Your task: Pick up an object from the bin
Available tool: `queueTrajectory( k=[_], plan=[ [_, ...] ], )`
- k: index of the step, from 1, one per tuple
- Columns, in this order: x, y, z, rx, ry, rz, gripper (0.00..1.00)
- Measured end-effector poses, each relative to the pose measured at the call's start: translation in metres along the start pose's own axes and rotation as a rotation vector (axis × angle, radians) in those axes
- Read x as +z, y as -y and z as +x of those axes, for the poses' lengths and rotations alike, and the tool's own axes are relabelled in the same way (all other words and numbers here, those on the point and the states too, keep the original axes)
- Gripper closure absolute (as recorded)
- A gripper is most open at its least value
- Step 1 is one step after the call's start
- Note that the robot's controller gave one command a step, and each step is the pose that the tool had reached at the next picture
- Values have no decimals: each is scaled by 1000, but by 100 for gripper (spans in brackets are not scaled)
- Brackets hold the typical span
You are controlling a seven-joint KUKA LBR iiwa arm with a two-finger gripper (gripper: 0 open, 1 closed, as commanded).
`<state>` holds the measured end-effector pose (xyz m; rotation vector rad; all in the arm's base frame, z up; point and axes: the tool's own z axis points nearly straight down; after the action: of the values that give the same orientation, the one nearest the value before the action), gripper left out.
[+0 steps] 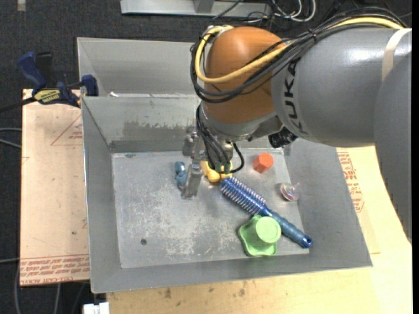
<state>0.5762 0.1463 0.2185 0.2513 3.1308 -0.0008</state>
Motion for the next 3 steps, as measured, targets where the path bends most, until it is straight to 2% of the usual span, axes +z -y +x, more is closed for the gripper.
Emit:
queueTrajectory(
  k=[1, 2, 3],
  plan=[
    [150, 38, -36, -432, 1, -2, 0],
    [147, 64, -70, -447, 7, -1, 0],
    [147, 62, -68, -450, 4, -4, 100]
  ],
)
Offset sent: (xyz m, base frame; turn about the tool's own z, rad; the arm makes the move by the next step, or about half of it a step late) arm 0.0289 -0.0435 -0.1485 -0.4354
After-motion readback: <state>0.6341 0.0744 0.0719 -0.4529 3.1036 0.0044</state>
